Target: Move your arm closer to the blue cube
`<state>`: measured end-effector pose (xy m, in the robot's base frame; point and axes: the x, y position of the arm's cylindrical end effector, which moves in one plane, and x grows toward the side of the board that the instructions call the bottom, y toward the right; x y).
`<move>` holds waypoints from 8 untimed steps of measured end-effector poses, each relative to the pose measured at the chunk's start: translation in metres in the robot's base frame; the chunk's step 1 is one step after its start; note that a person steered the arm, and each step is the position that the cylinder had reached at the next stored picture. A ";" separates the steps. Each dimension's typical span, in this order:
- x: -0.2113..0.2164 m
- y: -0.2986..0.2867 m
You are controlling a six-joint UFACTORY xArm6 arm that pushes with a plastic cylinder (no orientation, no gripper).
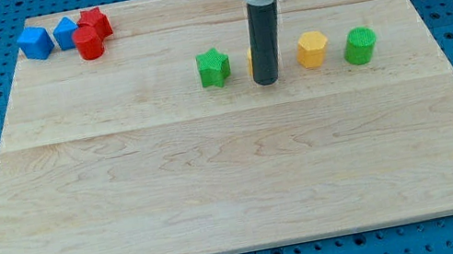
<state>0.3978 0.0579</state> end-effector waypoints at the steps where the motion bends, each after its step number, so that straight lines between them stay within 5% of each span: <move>1: -0.004 -0.004; 4: 0.130 -0.050; 7: 0.137 -0.239; 8: 0.109 -0.295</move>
<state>0.5067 -0.2367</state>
